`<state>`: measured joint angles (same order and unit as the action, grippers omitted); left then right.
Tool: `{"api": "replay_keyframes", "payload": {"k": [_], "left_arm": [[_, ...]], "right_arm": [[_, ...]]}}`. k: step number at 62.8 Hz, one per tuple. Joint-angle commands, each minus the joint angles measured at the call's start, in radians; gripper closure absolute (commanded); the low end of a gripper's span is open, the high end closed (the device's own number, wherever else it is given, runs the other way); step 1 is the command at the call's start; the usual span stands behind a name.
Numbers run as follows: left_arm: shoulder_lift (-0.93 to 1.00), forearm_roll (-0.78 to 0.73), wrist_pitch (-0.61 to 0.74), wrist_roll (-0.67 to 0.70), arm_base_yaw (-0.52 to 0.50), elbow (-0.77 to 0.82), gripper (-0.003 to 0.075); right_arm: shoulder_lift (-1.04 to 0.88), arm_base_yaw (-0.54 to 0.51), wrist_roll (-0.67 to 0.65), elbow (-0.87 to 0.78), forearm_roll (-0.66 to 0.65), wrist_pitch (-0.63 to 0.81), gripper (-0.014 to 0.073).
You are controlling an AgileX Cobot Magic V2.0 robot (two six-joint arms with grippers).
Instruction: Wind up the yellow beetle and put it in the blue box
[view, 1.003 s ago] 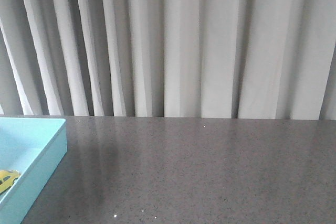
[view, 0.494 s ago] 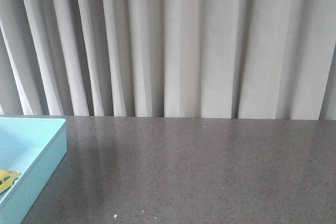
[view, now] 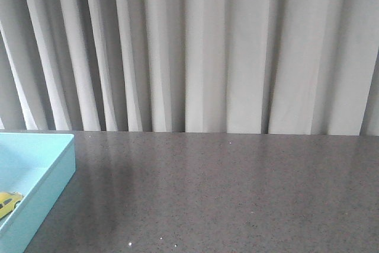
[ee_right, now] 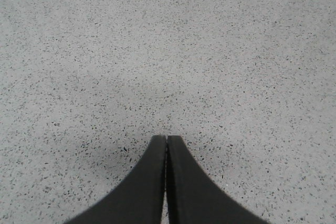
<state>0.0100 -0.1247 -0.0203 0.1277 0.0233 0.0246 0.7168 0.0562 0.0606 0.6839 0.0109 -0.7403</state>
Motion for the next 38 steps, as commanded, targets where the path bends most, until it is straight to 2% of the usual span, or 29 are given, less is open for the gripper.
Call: {"api": "replay_keyframes", "payload": {"k": [1,38], "left_arm": [[0.017,-0.002,0.075,0.011,0.000,-0.008,0.0725],[0.017,-0.002,0.075,0.011,0.000,-0.008,0.0725]], "right_arm": [[-0.003,-0.001,0.002,0.025,0.000,0.054,0.0601],[-0.025,0.010,0.003,0.016,0.003,0.059,0.0601]]}}
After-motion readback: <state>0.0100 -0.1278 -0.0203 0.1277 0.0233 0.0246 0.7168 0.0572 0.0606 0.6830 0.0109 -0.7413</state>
